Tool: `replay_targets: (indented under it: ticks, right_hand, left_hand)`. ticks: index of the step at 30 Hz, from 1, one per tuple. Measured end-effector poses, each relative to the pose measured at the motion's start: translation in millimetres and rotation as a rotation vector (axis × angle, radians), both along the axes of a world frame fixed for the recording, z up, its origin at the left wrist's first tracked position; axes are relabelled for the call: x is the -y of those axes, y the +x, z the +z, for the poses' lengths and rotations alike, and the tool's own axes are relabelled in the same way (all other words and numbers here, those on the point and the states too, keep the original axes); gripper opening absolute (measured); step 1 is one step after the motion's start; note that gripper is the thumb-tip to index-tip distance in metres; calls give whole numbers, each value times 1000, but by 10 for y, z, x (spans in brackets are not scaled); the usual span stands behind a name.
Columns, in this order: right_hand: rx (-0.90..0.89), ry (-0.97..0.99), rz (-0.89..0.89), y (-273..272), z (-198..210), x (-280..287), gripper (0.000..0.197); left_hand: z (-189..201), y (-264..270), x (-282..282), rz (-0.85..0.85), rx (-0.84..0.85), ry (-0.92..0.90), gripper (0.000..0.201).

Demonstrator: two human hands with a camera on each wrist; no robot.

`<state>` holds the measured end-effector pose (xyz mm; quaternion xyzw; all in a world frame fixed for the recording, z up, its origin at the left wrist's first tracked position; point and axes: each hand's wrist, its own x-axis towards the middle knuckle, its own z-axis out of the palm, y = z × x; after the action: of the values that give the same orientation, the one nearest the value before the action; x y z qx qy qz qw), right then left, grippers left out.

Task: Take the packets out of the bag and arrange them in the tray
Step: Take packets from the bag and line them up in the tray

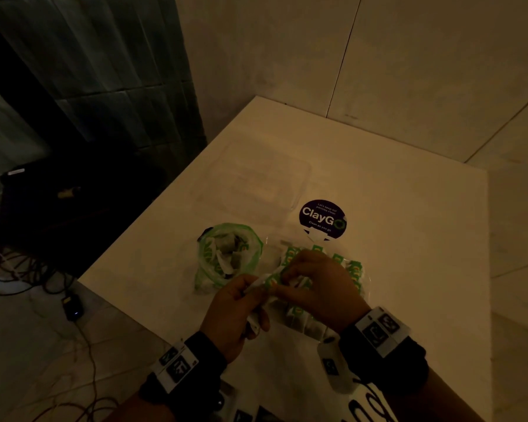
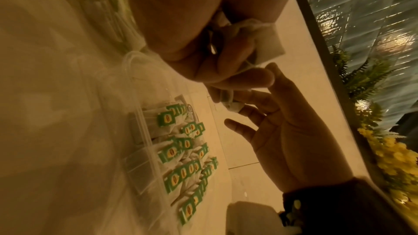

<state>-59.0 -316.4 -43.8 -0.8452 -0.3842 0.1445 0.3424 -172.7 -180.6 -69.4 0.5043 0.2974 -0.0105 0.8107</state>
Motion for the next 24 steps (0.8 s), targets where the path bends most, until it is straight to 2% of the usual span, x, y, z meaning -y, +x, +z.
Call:
replay_targets:
  ticks: [2,3,8,11,14,16,18,21,24]
  right_hand:
    - [50,-16,45,-9,28,11,50]
    - [48,-12,57,-10,39,15,50]
    - [-75,86,8,-22,26,-13,11]
    - [-56,79,1,-61,22,-25,5]
    - [130,-42,41,-124,10,-74,8]
    - [162,-142,41,-134,-7,-109,10]
    - [105,-199,13,-98,-37,-132,13]
    - [-14,-277,-42,-18,-105,-144,32]
    - [-103,-347,-53,9,-220,-175,27]
  left_hand:
    - [-1,4,2,12,2,-2,32]
    - [2,6,3,12,7,-5,31]
    - [30,17,34,2,-2,13,11]
    - [19,28,60,20,-43,39,11]
    - [-4,33,102,26,-86,56,12]
    - [-22,24,124,4,-127,72,12]
    - [-34,1,128,-31,-172,76,16]
    - [-39,-53,98,-85,-228,109,27]
    - [-36,-124,0,-151,-263,189,29]
